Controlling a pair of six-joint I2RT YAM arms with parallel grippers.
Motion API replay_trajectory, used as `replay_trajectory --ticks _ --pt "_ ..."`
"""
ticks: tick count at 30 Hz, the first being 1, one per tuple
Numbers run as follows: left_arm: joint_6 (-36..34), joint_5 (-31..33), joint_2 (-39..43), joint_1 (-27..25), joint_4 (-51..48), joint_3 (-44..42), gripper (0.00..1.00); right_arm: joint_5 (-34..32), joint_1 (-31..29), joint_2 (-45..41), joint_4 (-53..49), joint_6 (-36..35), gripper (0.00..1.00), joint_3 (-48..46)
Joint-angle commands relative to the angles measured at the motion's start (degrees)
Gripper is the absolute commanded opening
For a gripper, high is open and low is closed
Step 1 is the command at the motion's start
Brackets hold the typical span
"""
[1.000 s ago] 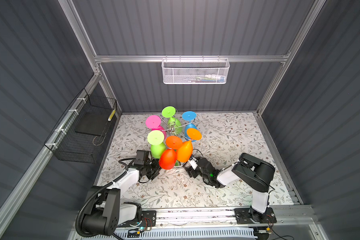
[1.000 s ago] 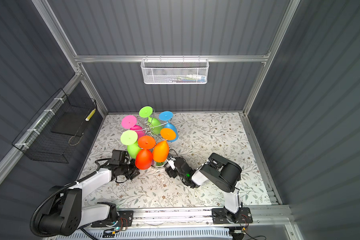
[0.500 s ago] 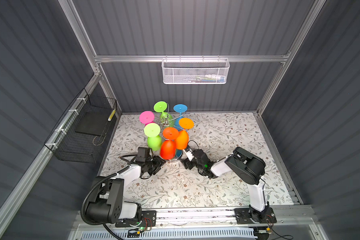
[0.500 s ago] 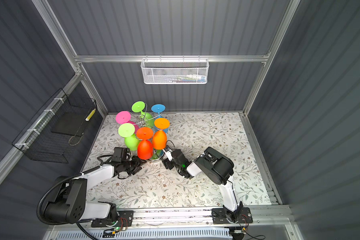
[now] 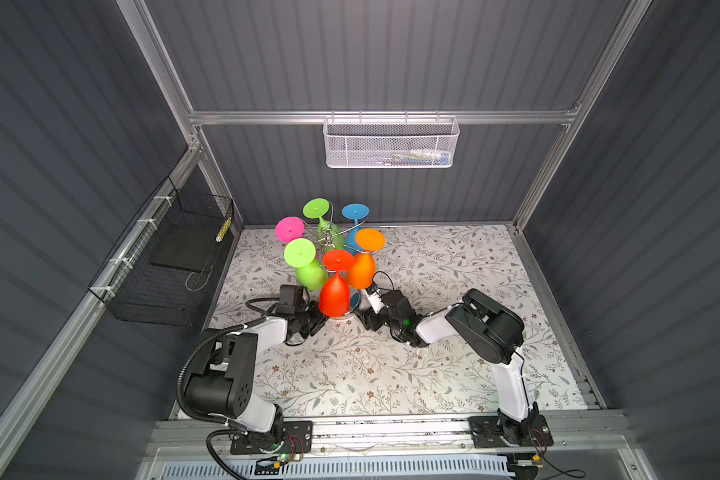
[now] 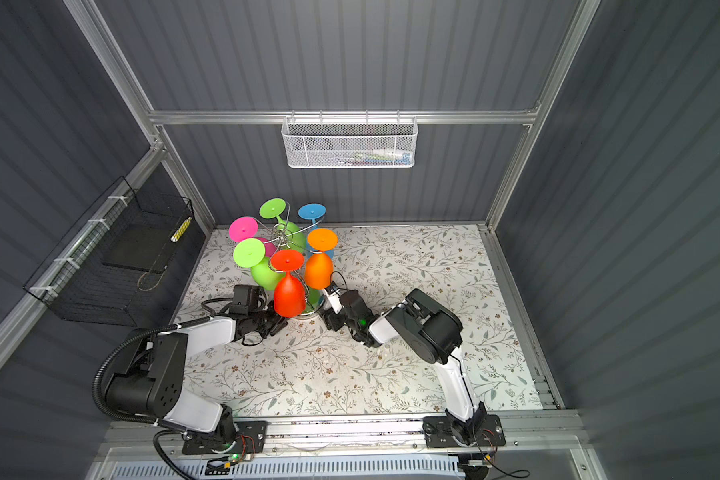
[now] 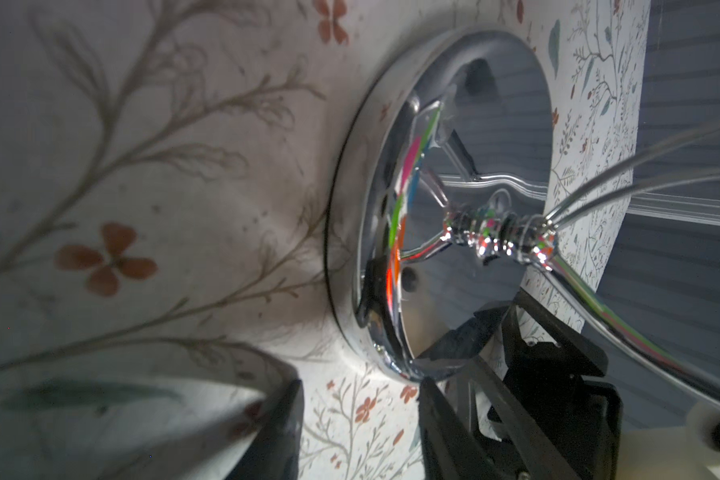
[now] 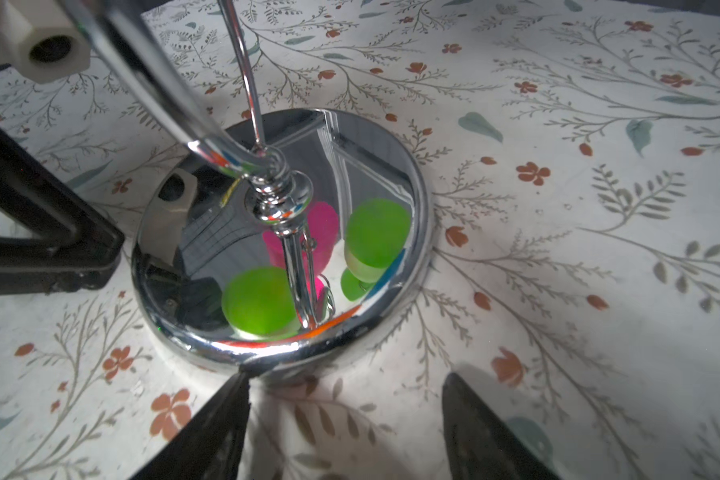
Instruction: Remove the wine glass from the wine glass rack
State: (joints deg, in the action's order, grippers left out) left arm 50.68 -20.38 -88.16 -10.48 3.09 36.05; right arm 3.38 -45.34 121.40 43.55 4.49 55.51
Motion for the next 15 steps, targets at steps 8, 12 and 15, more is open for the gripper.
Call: replay_trajectory --ticks 8,12,15 --pt "-2.2 4.0 -5.8 -0.3 -2.2 4.6 0.46 0.4 0.4 2.0 -12.4 4.8 0.76 11.2" --pt "-2.9 4.5 -6.8 -0.3 -2.5 6.3 0.47 0.8 0.4 3.0 -14.4 5.8 0.75 14.1" --pt "-3.3 5.0 -7.4 -0.4 -3.0 7.2 0.47 0.9 0.4 4.0 -15.1 6.9 0.75 15.4"
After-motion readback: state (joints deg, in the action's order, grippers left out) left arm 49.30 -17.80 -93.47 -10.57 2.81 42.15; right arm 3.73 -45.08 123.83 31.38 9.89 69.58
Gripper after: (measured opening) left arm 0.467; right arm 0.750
